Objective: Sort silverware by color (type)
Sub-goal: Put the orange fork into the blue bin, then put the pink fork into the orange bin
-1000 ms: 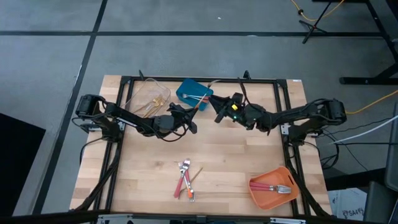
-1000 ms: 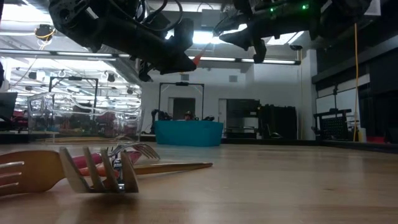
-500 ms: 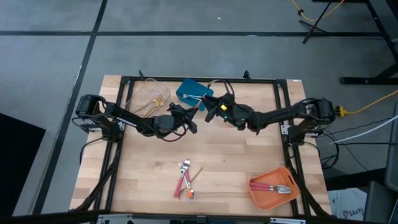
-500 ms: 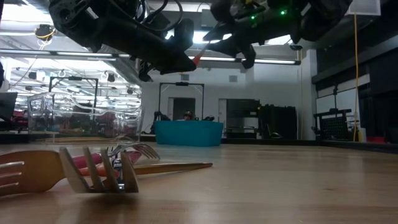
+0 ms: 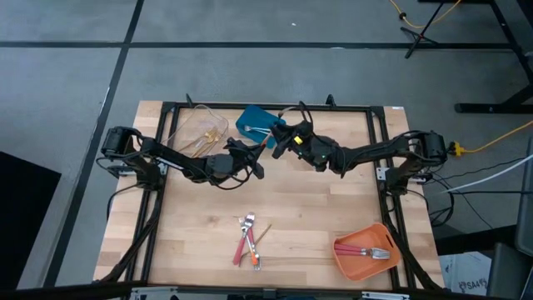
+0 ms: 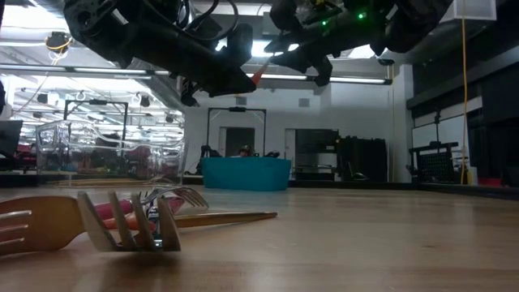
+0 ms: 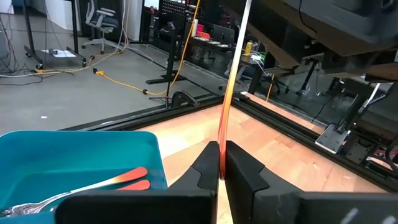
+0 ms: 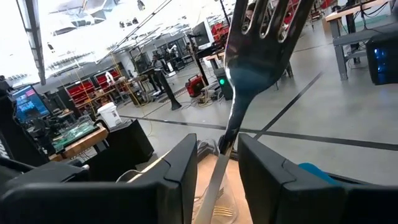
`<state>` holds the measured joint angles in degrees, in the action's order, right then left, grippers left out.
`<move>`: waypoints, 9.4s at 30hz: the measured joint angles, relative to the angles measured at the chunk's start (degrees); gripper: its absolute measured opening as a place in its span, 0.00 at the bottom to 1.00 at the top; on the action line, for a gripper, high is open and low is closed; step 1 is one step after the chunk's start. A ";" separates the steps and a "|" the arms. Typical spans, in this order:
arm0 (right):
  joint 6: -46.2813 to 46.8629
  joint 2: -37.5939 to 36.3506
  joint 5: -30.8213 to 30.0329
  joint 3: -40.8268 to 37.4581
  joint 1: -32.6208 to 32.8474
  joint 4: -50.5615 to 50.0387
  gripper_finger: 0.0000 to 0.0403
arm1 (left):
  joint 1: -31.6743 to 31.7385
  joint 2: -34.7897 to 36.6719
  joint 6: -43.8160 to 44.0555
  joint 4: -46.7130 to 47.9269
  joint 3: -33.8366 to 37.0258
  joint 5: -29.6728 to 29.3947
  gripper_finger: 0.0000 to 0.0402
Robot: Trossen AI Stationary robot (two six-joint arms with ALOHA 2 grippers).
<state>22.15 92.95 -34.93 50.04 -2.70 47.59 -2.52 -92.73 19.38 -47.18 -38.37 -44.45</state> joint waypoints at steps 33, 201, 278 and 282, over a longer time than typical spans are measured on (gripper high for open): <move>-1.04 -0.04 3.08 -0.02 0.04 0.35 0.01 | -0.01 0.00 -0.44 0.22 0.02 0.18 0.02; -42.03 37.48 39.60 66.17 -24.65 -103.68 0.15 | -5.09 9.60 -3.20 42.45 0.04 17.05 0.18; -22.37 -30.36 36.01 5.69 -8.81 -91.89 0.15 | -26.50 -0.02 61.71 71.74 -21.09 39.97 0.18; -22.38 -30.36 36.02 5.66 -8.81 -90.62 0.15 | -25.50 -3.21 61.61 69.82 -21.09 42.49 0.18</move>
<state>-0.23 62.59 1.09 55.70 -11.51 -43.03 -28.03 -95.93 80.99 22.65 -59.46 -1.95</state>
